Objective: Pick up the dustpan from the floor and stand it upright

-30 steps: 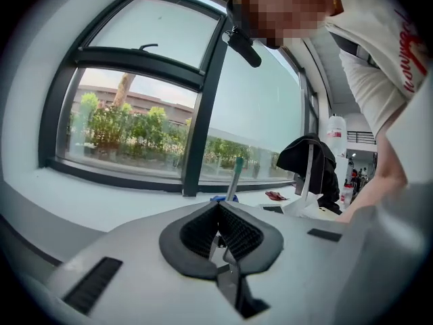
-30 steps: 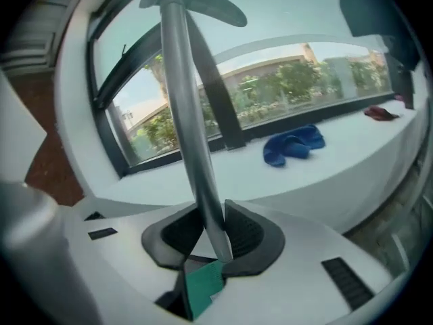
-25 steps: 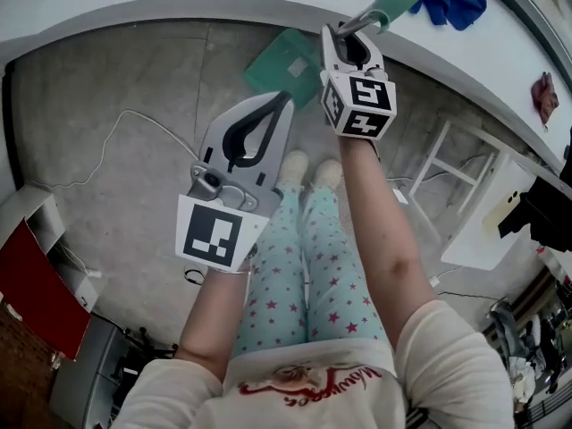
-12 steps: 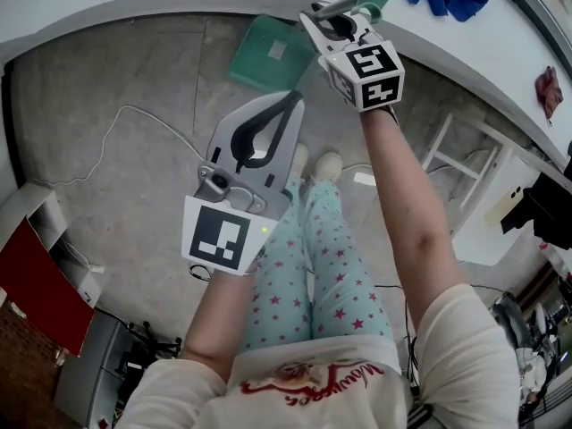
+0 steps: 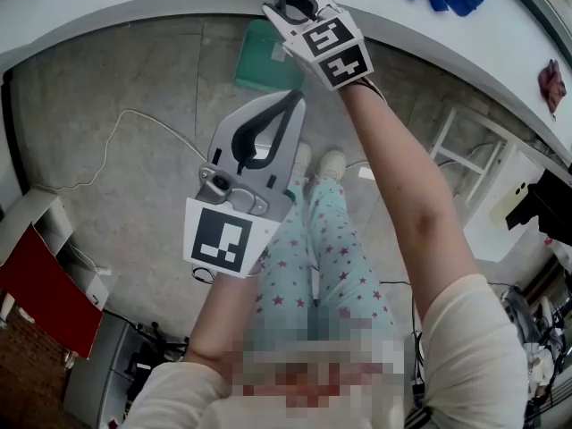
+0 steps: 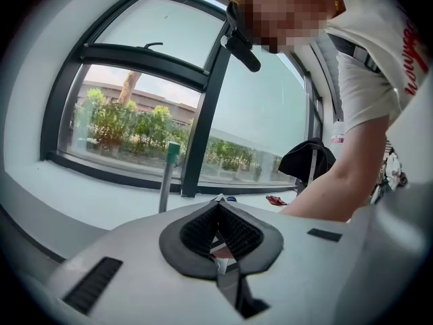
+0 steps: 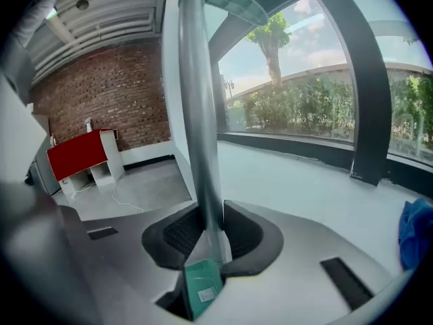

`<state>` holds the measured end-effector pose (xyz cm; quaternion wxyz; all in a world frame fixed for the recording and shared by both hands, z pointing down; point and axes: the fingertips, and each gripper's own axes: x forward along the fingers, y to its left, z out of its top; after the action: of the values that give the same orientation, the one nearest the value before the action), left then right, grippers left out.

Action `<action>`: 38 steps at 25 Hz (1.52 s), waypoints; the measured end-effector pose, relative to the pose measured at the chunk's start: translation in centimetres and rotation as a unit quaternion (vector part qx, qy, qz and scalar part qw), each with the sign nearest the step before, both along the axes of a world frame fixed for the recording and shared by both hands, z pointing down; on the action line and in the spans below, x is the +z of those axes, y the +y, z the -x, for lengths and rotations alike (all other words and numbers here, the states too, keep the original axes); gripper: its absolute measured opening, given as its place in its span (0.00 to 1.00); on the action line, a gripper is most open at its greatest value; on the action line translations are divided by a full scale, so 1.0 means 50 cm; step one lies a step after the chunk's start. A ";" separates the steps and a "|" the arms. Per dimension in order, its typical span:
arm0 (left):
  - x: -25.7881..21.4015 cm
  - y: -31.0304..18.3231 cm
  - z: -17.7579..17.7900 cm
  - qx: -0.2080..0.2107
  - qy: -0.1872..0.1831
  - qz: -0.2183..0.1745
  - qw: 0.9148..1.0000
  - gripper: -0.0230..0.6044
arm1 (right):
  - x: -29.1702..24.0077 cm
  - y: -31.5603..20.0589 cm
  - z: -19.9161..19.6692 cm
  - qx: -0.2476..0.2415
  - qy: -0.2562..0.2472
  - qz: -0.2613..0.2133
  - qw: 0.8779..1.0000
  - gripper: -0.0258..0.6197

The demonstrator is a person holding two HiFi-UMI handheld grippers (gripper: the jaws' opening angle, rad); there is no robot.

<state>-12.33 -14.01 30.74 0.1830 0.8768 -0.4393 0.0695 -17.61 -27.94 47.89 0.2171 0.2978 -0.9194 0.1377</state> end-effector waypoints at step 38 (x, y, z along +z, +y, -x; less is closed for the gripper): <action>-0.287 0.049 -0.003 0.094 0.041 -0.034 0.994 0.07 | -0.575 0.317 -0.207 0.231 -0.130 -0.084 0.961 0.08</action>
<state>-12.20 -11.58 16.40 0.1631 0.9220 -0.3493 0.0357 -7.25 -12.08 19.12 0.0321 0.4987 -0.8541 0.1441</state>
